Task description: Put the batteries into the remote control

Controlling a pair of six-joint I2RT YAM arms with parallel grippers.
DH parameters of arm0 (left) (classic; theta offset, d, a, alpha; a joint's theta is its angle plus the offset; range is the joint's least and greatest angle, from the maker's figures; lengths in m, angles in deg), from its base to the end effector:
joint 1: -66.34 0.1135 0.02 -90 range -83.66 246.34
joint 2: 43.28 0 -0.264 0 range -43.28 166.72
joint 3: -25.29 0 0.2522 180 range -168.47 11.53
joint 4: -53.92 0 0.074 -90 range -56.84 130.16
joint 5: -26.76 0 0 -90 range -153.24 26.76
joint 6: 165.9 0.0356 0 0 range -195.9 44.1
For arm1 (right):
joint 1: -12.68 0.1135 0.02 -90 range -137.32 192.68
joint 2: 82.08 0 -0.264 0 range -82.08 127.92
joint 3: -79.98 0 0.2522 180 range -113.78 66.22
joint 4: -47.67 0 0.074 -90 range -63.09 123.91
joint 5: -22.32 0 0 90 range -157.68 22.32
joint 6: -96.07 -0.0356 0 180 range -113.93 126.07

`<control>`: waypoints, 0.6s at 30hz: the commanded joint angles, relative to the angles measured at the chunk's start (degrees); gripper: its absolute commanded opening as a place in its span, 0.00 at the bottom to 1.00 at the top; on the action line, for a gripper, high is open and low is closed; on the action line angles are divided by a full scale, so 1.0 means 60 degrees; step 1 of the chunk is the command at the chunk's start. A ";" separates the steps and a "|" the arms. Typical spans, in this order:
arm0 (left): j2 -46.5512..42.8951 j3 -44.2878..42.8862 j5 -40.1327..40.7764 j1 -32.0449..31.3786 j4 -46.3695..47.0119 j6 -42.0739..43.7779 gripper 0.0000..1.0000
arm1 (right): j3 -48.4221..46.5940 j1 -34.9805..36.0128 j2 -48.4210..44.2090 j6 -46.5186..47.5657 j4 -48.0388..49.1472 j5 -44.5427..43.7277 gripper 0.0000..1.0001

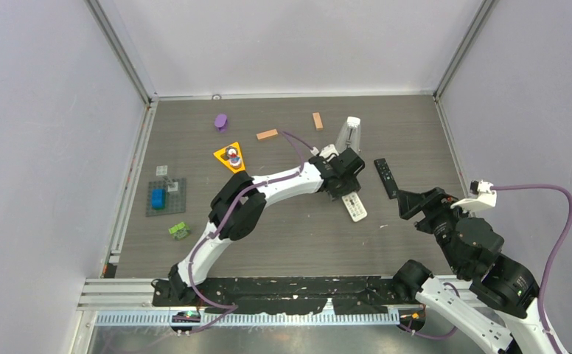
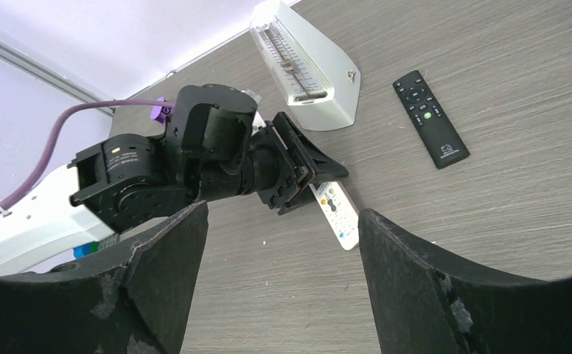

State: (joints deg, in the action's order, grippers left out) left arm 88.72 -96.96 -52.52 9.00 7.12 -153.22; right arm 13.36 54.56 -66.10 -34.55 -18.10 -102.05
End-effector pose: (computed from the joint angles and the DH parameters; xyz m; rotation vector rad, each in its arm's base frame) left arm 0.2782 -0.4218 0.1761 -0.5384 2.6218 -0.6451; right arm 0.0327 0.0024 0.3542 0.3984 1.7694 0.4805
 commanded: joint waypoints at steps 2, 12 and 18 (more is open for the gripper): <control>0.0302 -0.0566 0.0031 -0.0049 -0.0499 -0.0313 0.49 | -0.0228 0.0006 0.0193 -0.0270 0.0123 0.0051 0.79; -0.0950 0.0565 0.0626 -0.0062 -0.0182 0.0805 1.00 | -0.0666 0.0006 0.0607 -0.0281 -0.0557 -0.0238 0.83; -0.3342 0.3191 0.1437 -0.0053 0.0688 0.2006 1.00 | -0.1221 0.0002 0.0659 0.0050 -0.1098 -0.0642 0.93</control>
State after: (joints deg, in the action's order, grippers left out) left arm 80.13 -84.63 -49.70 8.96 7.99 -148.15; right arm 9.71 54.56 -63.01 -35.42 -22.91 -102.46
